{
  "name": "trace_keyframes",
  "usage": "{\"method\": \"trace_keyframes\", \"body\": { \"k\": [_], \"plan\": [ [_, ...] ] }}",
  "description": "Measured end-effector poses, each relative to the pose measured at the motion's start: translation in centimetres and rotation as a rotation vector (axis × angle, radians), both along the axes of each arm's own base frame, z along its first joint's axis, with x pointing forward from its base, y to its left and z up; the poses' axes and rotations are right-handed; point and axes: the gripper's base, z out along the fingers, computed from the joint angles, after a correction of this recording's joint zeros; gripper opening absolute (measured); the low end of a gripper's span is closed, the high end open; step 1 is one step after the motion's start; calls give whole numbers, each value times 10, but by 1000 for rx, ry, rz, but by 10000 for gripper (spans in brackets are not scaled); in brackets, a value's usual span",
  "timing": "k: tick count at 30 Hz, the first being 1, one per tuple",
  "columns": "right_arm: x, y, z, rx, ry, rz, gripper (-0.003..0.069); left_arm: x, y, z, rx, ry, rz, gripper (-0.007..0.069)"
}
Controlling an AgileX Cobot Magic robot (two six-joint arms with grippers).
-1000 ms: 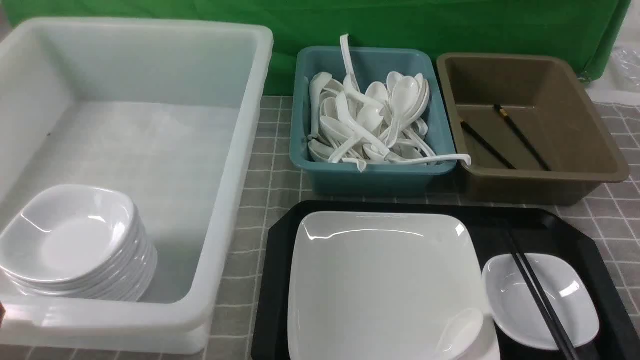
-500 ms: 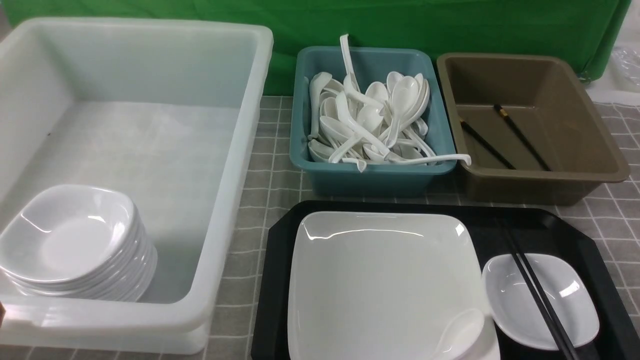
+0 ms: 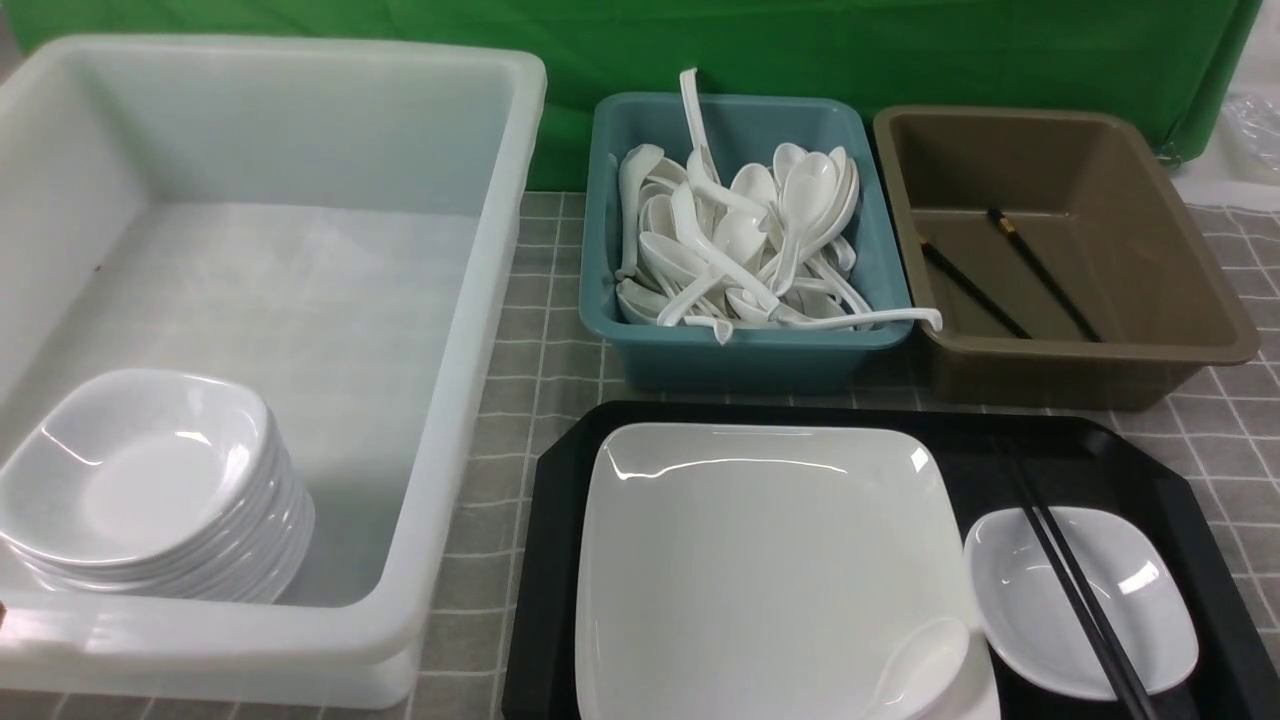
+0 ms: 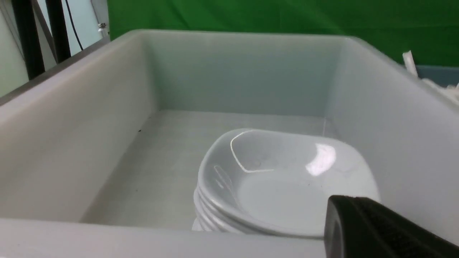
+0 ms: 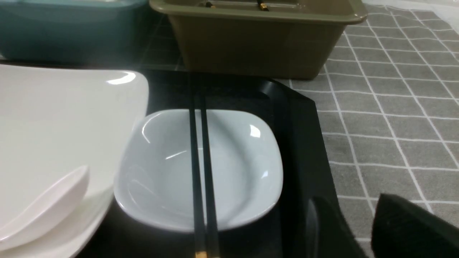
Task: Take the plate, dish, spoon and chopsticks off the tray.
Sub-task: Use the right arm to grab a pair of chopsticks from the plate
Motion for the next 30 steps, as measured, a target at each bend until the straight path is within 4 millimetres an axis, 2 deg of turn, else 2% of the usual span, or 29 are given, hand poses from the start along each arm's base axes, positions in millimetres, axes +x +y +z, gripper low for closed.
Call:
{"method": "trace_keyframes", "body": {
  "k": [2, 4, 8, 11, 15, 17, 19, 20, 22, 23, 25, 30],
  "plan": [
    [0, 0, 0, 0, 0, 0, 238, 0, 0, 3, -93, -31, -2, 9],
    [0, 0, 0, 0, 0, 0, 238, 0, 1, 11, -399, -121, -5, 9],
    [0, 0, 0, 0, 0, 0, 238, -2, 4, 18, -579, -214, 1, 9],
    [0, 0, 0, 0, 0, 0, 238, -3, 3, 25, -615, -214, -14, 9],
    [0, 0, 0, 0, 0, 0, 238, -6, -5, 52, -554, -113, -99, 9],
    [0, 0, 0, 0, 0, 0, 238, -4, -14, 82, -377, -3, -195, 9],
    [0, 0, 0, 0, 0, 0, 238, 1, -20, 96, -274, 66, -252, 9],
    [0, 0, 0, 0, 0, 0, 238, 11, -27, 109, -177, 173, -321, 9],
    [0, 0, 0, 0, 0, 0, 238, 18, -32, 114, -125, 249, -365, 9],
    [0, 0, 0, 0, 0, 0, 238, 33, -41, 116, -42, 398, -440, 9],
    [0, 0, 0, 0, 0, 0, 238, 50, -53, 117, 11, 527, -522, 9],
    [0, 0, 0, 0, -3, 0, 238, 76, -80, 114, 91, 636, -659, 9]
  ]
}}
